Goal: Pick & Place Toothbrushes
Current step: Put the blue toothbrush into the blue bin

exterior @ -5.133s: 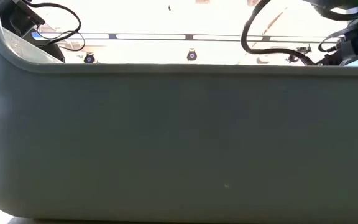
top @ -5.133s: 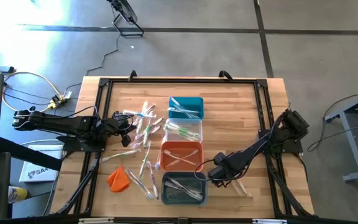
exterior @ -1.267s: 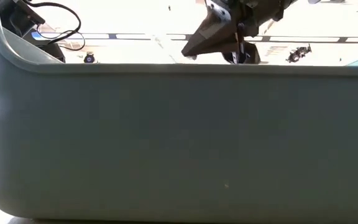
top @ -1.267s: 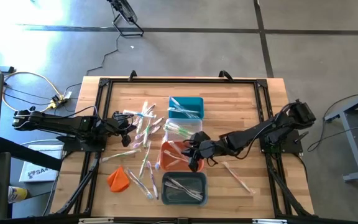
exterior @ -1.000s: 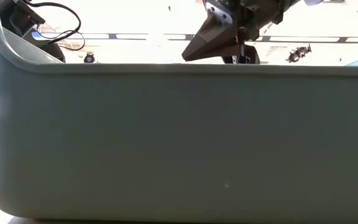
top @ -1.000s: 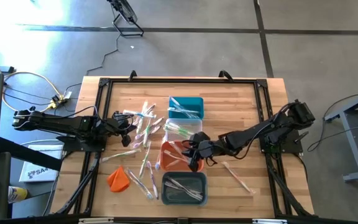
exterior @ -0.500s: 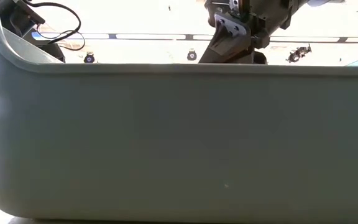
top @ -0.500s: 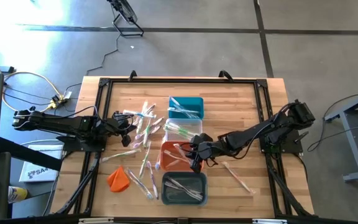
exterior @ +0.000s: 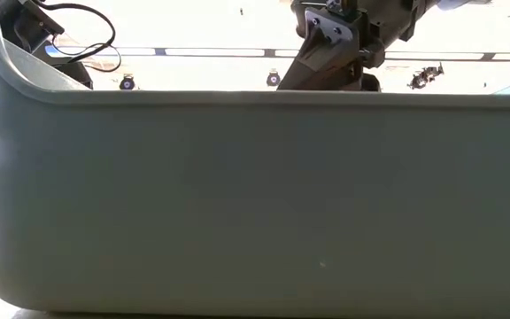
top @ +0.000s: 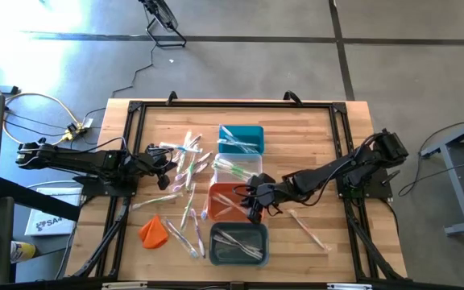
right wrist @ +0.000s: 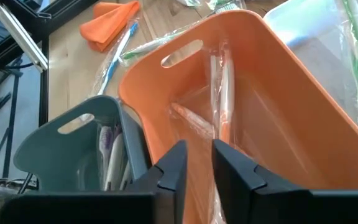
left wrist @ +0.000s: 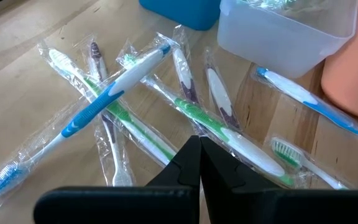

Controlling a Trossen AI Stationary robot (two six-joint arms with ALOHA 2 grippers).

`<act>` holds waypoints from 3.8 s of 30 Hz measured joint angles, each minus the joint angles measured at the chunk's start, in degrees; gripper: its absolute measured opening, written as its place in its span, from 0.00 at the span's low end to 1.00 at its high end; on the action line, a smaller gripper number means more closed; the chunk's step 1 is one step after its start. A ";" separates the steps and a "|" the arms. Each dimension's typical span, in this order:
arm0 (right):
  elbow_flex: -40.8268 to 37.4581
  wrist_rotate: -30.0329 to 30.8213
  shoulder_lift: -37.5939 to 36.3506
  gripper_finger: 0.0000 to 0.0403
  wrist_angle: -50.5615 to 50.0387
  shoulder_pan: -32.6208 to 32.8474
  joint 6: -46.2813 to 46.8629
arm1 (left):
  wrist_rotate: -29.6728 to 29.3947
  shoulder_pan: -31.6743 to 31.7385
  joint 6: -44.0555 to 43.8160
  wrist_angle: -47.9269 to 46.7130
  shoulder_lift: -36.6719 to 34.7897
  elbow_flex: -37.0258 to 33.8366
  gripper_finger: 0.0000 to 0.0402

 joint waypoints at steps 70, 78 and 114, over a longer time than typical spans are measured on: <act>0.00 -8.74 -19.91 0.01 -16.42 -12.33 -4.00 | 15.90 23.49 15.55 2.26 14.90 9.25 0.00; 0.07 -14.82 -20.93 0.00 -16.64 -18.91 -10.68 | 28.60 32.87 21.45 8.01 17.40 9.25 0.00; 0.04 -18.94 -20.96 0.00 -21.23 -22.60 -13.69 | 25.08 34.47 40.62 -0.35 38.96 25.33 0.38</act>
